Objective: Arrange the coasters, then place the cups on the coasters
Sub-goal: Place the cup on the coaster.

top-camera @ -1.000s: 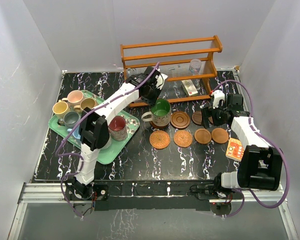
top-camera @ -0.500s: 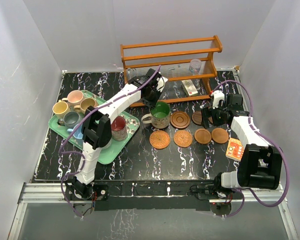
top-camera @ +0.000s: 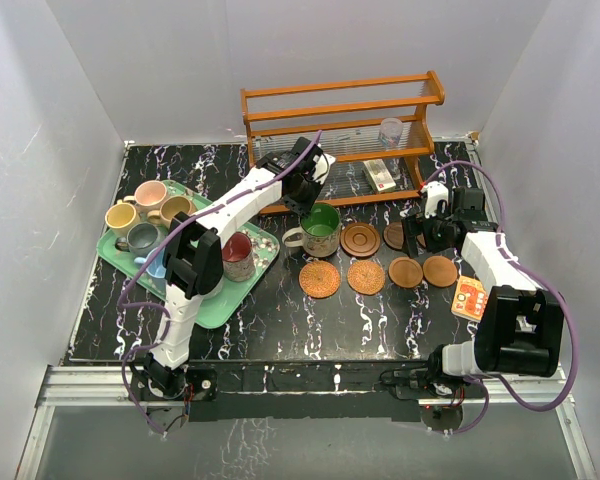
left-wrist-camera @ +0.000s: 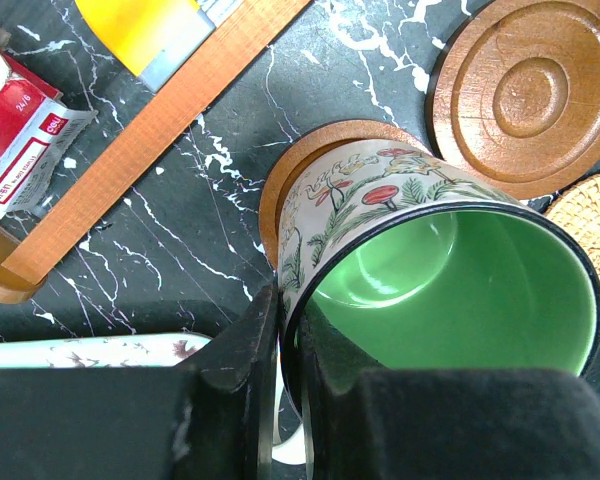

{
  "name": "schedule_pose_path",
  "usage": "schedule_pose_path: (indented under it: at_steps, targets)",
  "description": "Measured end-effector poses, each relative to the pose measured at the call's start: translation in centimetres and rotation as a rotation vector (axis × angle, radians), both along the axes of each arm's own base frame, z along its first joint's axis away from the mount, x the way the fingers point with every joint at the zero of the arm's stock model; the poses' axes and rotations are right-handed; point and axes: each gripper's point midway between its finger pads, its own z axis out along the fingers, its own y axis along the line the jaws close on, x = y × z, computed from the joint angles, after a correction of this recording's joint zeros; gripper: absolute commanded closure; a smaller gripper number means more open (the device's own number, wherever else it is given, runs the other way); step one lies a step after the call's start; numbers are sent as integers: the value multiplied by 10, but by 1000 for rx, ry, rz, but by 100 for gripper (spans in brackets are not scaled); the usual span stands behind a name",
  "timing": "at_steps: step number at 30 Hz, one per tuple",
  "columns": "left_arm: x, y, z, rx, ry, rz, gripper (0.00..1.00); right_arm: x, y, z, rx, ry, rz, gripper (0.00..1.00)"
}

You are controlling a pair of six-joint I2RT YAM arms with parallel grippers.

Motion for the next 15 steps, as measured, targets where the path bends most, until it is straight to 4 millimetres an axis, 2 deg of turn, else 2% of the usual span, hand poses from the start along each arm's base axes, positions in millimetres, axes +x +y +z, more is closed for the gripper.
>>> schedule_pose_path:
  at_steps: [15]
  targets:
    - [3, 0, 5, -8, -11, 1, 100, 0, 0, -4, 0, 11, 0, 2]
